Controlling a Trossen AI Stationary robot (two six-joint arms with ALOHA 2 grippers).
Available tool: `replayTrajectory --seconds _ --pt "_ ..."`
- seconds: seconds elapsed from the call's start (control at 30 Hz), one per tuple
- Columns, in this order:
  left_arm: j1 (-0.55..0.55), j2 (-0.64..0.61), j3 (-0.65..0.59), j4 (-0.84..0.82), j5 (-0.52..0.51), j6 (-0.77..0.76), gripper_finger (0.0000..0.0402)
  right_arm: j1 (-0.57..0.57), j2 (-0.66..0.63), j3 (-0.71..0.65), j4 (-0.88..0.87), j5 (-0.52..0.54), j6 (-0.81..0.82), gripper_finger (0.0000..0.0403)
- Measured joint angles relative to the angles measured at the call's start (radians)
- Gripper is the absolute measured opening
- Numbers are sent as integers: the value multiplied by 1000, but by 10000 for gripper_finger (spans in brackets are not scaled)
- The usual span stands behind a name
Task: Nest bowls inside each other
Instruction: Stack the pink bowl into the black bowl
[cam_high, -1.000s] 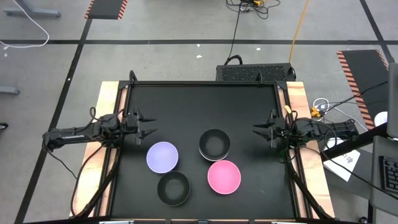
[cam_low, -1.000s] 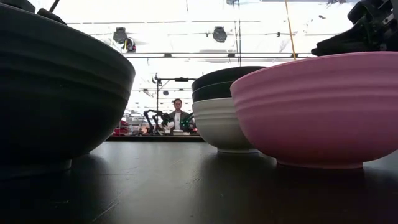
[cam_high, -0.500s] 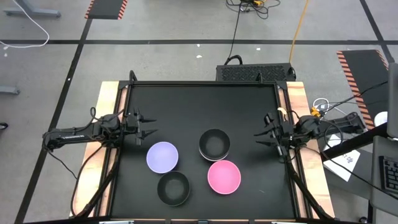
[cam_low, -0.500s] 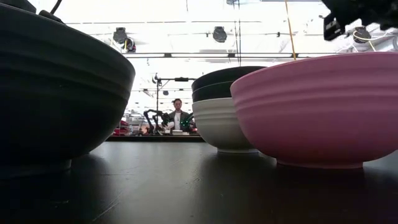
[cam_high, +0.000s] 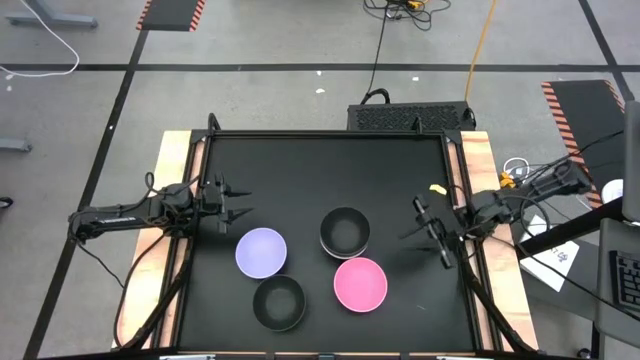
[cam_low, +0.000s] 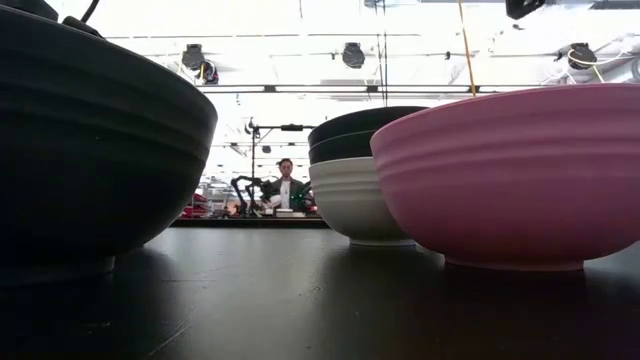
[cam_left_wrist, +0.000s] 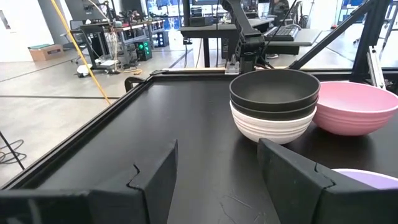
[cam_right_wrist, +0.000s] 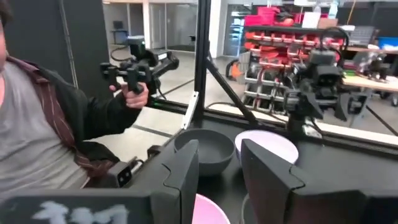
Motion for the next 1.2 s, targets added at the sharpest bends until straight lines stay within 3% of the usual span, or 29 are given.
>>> replayTrajectory --seconds 0.23,0.37,0.83,1.2 --pt "0 1 0 0 0 -15 225 47 25 60 -253 88 -11 114" --pt "0 1 0 1 0 -15 225 56 25 71 -343 146 67 114" --pt "0 1 0 2 0 -23 225 56 171 76 -338 146 443 116" --pt "0 1 0 2 0 -26 225 55 202 76 -337 122 784 170"
